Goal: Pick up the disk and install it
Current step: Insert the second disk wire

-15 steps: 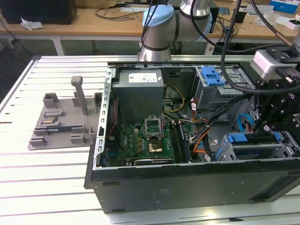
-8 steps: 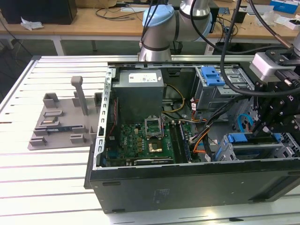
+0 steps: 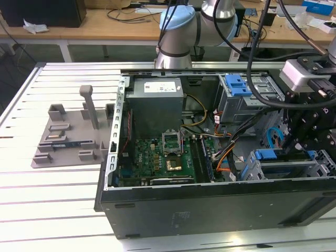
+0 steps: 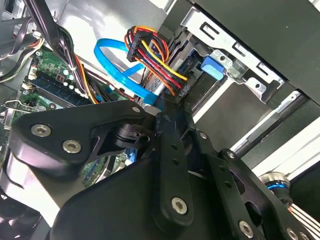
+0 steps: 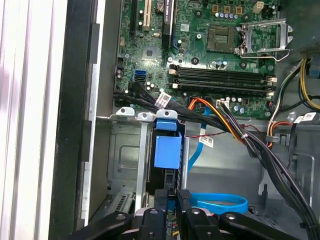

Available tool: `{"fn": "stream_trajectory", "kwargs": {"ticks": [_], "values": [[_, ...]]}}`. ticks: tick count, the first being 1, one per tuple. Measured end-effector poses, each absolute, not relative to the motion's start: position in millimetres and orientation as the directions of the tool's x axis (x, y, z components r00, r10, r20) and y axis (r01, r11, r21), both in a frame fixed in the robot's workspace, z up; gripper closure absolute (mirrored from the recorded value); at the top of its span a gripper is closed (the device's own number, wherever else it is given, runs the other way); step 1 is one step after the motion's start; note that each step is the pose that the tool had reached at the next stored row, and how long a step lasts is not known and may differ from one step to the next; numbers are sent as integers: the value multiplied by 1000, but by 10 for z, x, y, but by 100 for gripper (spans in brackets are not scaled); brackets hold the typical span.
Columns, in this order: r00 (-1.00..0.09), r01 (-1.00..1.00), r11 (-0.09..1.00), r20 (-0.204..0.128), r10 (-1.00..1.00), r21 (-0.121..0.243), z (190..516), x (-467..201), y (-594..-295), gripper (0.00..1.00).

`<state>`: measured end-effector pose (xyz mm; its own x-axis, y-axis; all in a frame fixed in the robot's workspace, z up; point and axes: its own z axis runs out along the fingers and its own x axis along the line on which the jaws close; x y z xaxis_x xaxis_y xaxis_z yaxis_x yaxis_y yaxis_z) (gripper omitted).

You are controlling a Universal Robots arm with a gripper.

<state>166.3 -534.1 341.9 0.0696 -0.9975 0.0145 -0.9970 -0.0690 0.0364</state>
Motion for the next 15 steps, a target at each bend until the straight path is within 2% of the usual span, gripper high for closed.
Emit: {"fn": "stream_trajectory", "kwargs": {"ticks": [5, 7, 15], "values": [[70, -997, -69, 13, -997, 36, 3694, 1663, -5330, 78], [70, -997, -69, 13, -997, 36, 3787, 1663, -5329, 89], [70, -997, -69, 13, -997, 36, 3806, 1663, -5329, 89]]}}
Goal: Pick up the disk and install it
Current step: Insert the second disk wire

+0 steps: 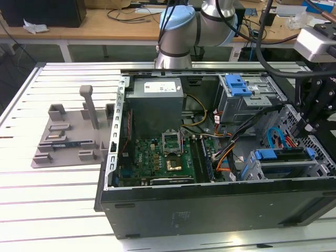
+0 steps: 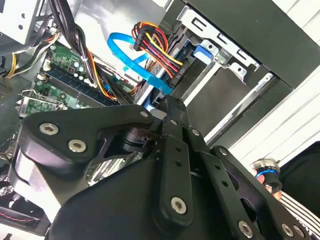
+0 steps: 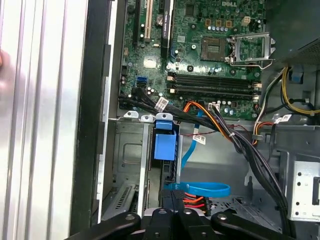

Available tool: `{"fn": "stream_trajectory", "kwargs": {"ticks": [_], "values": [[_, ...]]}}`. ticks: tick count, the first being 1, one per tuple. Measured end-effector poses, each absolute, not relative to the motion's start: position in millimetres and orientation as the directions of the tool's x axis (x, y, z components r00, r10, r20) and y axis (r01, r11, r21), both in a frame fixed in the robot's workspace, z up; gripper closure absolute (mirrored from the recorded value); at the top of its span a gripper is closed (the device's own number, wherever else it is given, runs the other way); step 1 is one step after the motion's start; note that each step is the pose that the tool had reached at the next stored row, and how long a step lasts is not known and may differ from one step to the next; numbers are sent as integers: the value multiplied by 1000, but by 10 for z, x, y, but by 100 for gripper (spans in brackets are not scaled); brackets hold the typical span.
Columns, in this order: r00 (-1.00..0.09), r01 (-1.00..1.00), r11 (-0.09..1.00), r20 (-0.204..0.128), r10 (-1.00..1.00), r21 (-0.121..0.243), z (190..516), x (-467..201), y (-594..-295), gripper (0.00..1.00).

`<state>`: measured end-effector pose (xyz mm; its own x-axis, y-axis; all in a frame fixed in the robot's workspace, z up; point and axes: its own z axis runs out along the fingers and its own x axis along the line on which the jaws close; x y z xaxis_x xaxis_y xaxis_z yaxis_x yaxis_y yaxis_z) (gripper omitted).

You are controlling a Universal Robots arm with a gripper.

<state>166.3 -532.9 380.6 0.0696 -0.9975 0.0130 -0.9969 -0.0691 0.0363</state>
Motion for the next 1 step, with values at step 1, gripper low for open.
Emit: {"fn": "stream_trajectory", "kwargs": {"ticks": [1], "values": [[70, -997, -69, 13, -997, 36, 3807, 1663, -5329, 89]]}}
